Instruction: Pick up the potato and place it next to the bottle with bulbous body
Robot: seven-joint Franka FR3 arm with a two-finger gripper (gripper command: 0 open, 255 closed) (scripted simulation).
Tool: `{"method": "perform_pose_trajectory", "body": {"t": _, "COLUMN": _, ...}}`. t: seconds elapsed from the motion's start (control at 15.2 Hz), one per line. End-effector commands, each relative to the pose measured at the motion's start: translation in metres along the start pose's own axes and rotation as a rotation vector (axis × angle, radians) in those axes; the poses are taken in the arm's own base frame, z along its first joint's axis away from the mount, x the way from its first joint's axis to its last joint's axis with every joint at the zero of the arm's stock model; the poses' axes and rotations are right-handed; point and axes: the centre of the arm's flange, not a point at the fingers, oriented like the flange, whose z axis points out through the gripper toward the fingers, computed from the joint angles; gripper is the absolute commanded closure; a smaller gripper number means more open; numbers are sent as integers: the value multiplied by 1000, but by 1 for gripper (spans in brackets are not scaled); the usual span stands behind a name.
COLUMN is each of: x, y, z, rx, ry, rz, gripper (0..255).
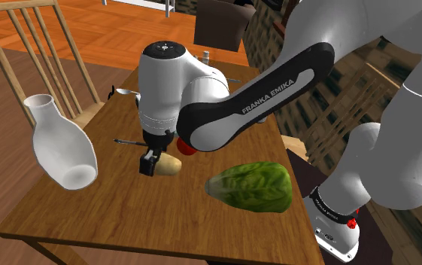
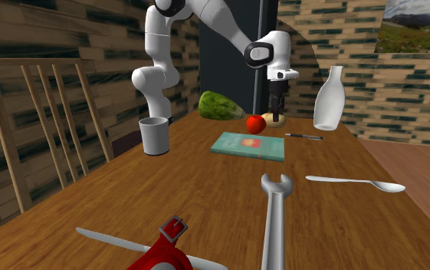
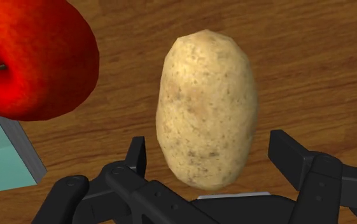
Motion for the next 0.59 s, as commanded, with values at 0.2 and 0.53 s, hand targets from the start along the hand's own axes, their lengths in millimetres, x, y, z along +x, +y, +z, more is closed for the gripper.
{"method": "perform_pose_trajectory", "body": {"t": 0.2, "x": 0, "y": 0, "z": -39, "rx": 0, "ry": 0, "rz": 0, "gripper": 0}}
{"method": "perform_pose_trajectory", "body": {"t": 0.53, "x": 0, "y": 0, "z": -50, "rx": 0, "ry": 0, "rz": 0, "gripper": 0}}
